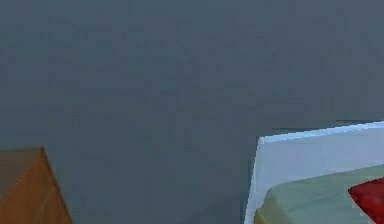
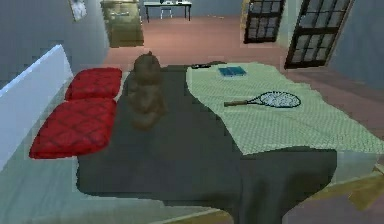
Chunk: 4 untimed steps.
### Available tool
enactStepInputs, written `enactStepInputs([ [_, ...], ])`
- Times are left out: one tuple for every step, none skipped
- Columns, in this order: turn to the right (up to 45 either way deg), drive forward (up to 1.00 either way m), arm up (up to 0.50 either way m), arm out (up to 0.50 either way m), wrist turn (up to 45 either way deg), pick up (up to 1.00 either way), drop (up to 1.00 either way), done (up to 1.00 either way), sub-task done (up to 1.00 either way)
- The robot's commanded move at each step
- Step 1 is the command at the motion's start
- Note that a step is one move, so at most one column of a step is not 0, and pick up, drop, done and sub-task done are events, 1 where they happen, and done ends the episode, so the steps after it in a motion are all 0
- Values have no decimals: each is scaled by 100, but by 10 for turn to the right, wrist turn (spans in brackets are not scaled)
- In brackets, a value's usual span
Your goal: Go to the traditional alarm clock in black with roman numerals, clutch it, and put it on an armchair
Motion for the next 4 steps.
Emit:
enactStepInputs([
  [0,5,0,0,0,0,0,0,0],
  [-450,0,0,0,0,0,0,0,0],
  [-450,0,0,0,0,0,0,0,0],
  [-450,0,0,0,0,0,0,0,0],
])
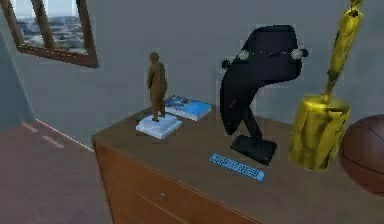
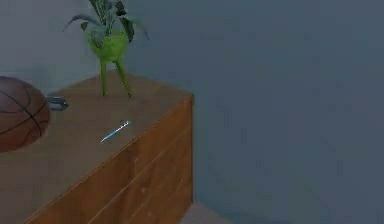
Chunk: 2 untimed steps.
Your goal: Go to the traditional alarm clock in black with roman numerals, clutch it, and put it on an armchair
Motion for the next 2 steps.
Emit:
enactStepInputs([
  [-270,0,0,0,0,0,0,0,0],
  [-30,0,0,0,0,0,0,0,0],
])
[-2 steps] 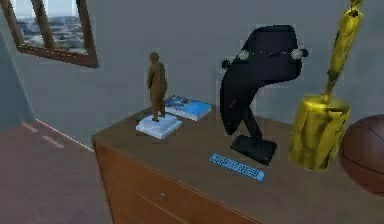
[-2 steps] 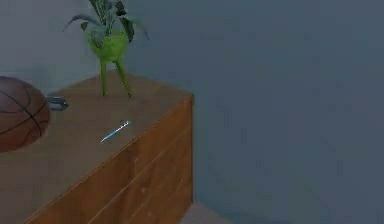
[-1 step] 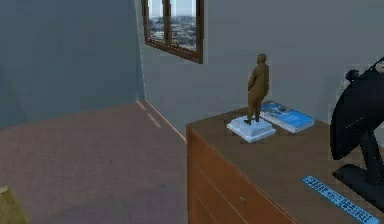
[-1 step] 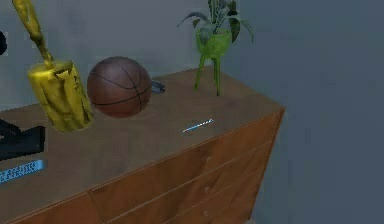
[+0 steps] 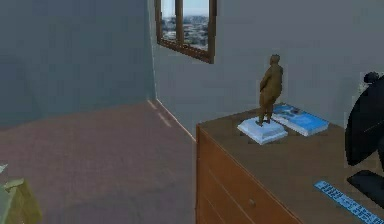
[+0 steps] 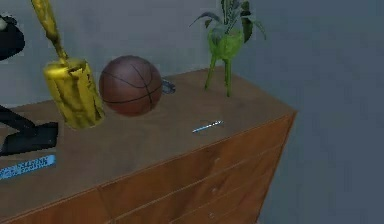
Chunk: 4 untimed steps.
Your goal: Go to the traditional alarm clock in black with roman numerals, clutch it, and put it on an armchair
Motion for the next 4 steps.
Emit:
enactStepInputs([
  [450,0,0,0,0,0,0,0,0],
  [450,0,0,0,0,0,0,0,0],
  [390,0,0,0,0,0,0,0,0],
  [0,45,0,0,0,0,0,0,0],
])
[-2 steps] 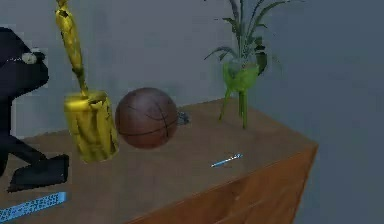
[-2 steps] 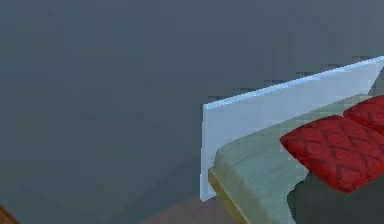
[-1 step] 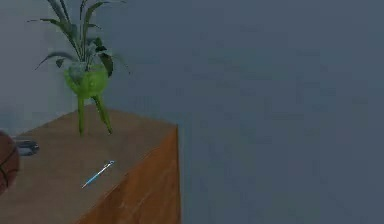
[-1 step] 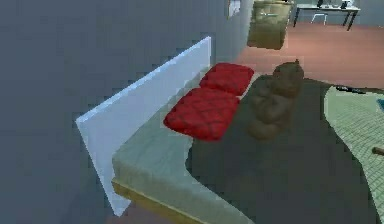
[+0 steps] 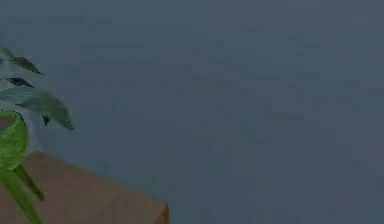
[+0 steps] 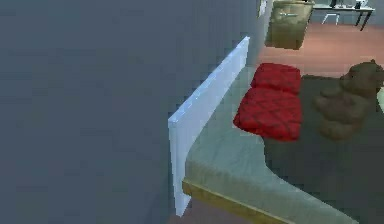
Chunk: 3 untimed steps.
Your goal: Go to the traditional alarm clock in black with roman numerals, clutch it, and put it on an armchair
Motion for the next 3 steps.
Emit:
enactStepInputs([
  [-450,0,0,0,0,0,0,0,0],
  [-450,0,0,0,0,0,0,0,0],
  [-450,0,0,0,0,0,0,0,0],
])
